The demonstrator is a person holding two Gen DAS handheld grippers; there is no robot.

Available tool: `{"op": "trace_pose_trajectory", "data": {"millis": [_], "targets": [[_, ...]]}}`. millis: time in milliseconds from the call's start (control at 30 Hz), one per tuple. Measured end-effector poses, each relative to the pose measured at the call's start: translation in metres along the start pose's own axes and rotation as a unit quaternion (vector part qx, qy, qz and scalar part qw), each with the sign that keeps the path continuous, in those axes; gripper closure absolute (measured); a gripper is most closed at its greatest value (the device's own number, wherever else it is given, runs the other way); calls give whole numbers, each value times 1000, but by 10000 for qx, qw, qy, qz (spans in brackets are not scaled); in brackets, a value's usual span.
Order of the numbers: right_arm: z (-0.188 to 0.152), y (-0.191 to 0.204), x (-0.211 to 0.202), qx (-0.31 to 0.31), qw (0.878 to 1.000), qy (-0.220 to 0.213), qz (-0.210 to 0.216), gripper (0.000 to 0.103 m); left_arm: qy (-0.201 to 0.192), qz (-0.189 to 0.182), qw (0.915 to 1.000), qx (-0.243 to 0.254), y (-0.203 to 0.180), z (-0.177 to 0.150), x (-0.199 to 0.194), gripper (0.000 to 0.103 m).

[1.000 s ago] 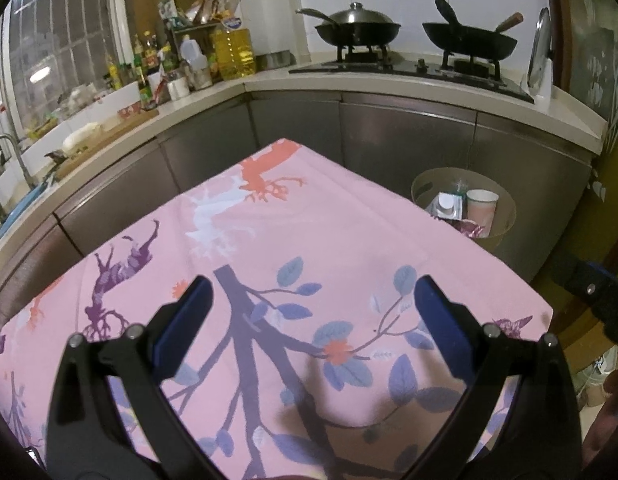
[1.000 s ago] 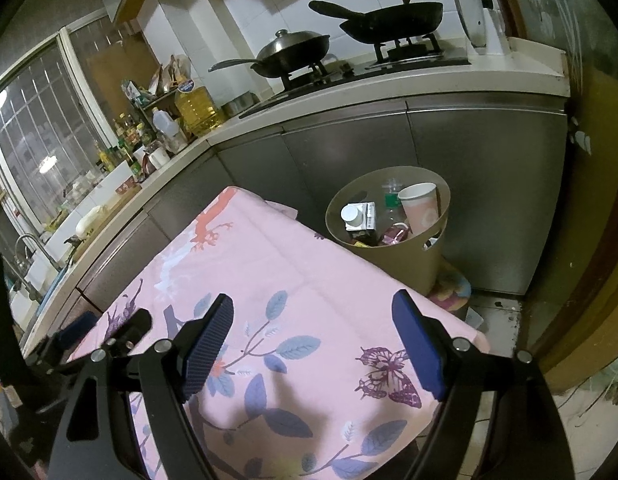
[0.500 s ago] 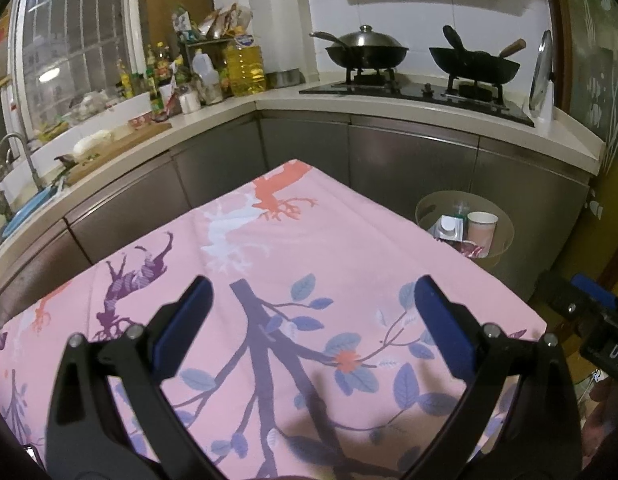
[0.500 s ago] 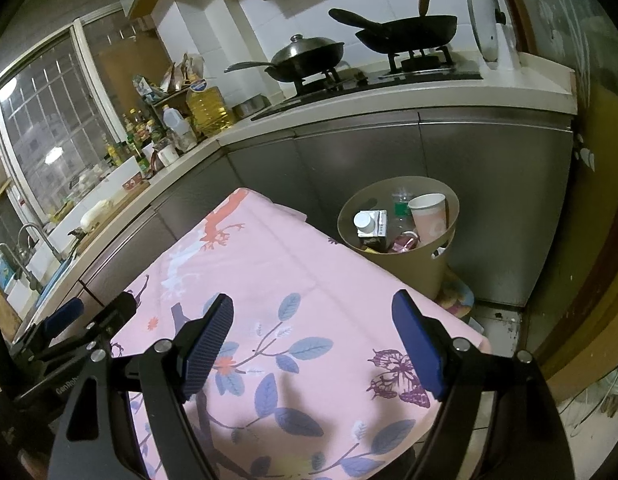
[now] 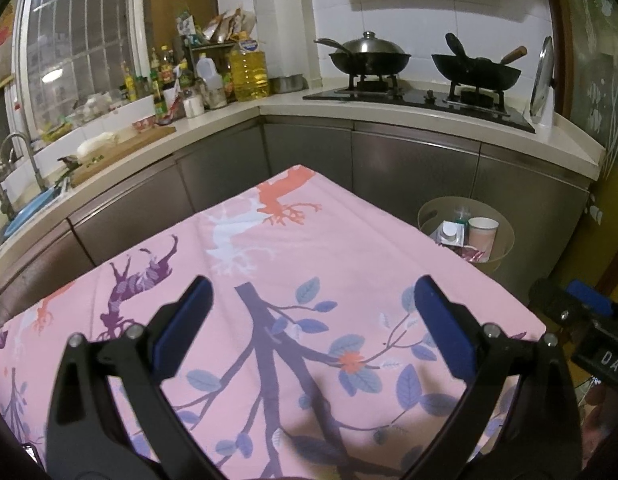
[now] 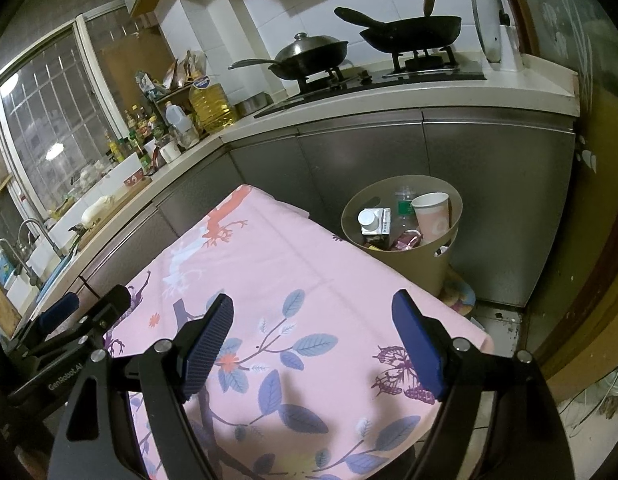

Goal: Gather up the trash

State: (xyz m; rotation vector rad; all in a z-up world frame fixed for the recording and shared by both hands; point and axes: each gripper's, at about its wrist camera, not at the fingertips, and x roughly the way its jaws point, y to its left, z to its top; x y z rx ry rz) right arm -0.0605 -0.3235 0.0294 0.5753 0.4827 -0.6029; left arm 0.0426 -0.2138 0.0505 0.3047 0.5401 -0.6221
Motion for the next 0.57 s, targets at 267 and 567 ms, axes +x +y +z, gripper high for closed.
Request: {"op": "trace_pose_trajectory", "data": {"millis": [267,567], "targets": [[0,0,0,-4,10000,2,-1,24,-9,-47,10000,29,-2,0,-1,6],[-3,2,1,28,10000,30,7,25,-11,-55,10000,38,-4,-1,-2,6]]}}
